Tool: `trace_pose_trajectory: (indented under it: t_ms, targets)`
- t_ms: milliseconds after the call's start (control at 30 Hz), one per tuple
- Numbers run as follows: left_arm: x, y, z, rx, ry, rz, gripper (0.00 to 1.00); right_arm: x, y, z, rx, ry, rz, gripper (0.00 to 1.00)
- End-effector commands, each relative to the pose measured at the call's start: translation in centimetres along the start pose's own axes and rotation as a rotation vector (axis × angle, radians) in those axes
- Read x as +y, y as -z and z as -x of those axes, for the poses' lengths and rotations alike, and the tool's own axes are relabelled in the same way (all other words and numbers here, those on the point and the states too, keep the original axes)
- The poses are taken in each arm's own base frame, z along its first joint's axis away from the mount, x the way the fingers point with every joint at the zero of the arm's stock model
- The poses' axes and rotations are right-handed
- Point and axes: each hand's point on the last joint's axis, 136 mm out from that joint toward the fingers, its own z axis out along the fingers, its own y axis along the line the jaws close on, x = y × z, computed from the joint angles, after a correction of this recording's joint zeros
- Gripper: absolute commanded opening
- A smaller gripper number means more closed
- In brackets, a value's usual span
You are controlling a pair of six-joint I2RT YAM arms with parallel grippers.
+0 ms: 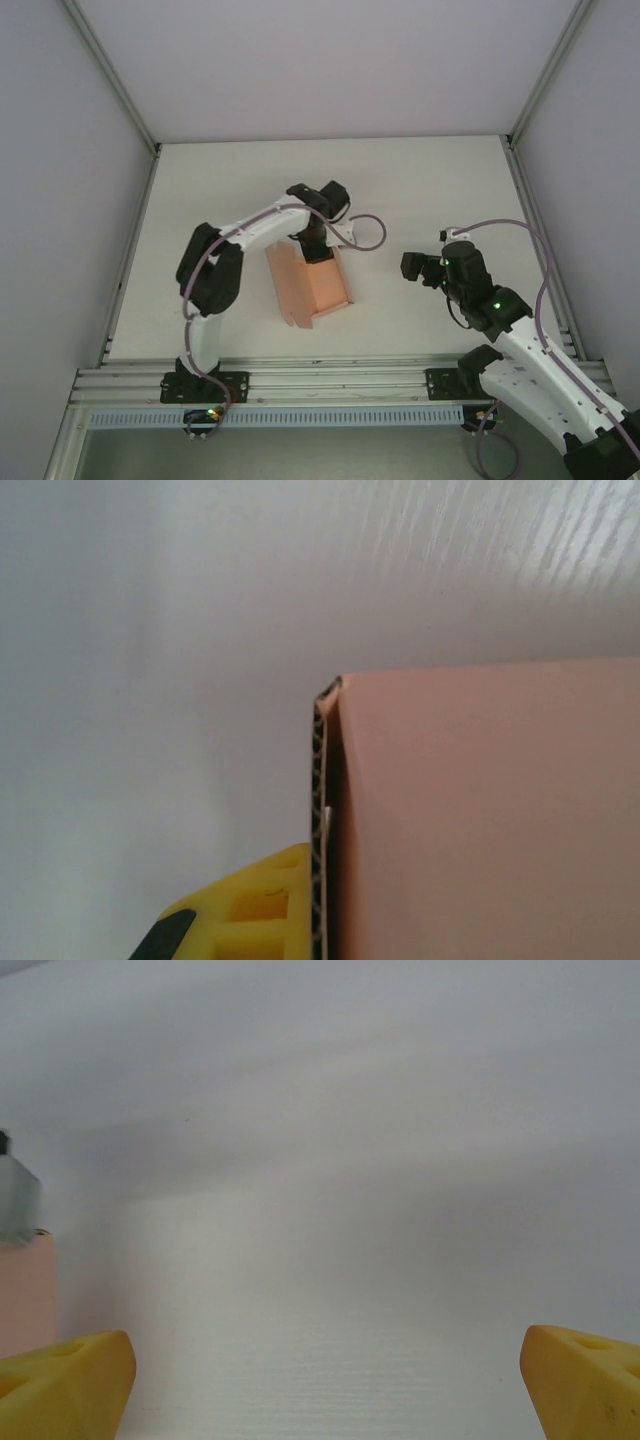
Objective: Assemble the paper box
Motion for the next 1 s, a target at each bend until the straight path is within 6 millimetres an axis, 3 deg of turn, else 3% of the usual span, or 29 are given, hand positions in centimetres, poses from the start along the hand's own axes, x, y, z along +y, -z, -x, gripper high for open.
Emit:
trace_pose_trajectory:
  t_ms: [0, 100, 200, 367, 533, 700, 767, 900, 967]
  targets:
    - [2.4, -0.5, -1.4, 0.145, -0.038, 0.086, 0.00, -0.3, -0.6, -1.3, 0.055, -0.003, 0.000, 1.00]
    - [3.6, -1.7, -0.9, 0.220, -0.074, 0.176, 0.00, -0.3, -0.9, -1.6, 0.061, -0.004, 0.002, 1.00]
    - [3.3, -3.0, 0.1, 0.249, -0.114, 0.193, 0.00, -0.5, -1.2, -2.0, 0.066, -0.007, 0.002, 1.00]
    - [2.9, -4.4, 0.5, 0.294, -0.154, 0.197, 0.31, -0.9, -1.2, -2.6, 0.071, -0.015, 0.003, 1.00]
    - [2.1, -2.6, 1.3, 0.242, -0.145, 0.157, 0.50, -0.5, -1.1, -2.7, 0.072, 0.002, 0.039, 1.00]
    - [1.4, 1.0, 2.7, 0.115, -0.147, 0.154, 0.71, 1.0, -1.0, -2.7, 0.068, 0.039, 0.129, 1.00]
    - [0.9, 2.4, 2.9, 0.070, -0.154, 0.145, 1.00, 1.5, -0.9, -2.5, 0.069, 0.050, 0.150, 1.00]
    - [0.0, 3.5, 3.2, -0.006, -0.173, 0.112, 1.00, 1.7, -0.7, -2.4, 0.070, 0.061, 0.160, 1.00]
    - [0.7, 3.5, 3.1, -0.010, -0.171, 0.131, 1.00, 1.7, -0.8, -2.6, 0.076, 0.060, 0.164, 0.99]
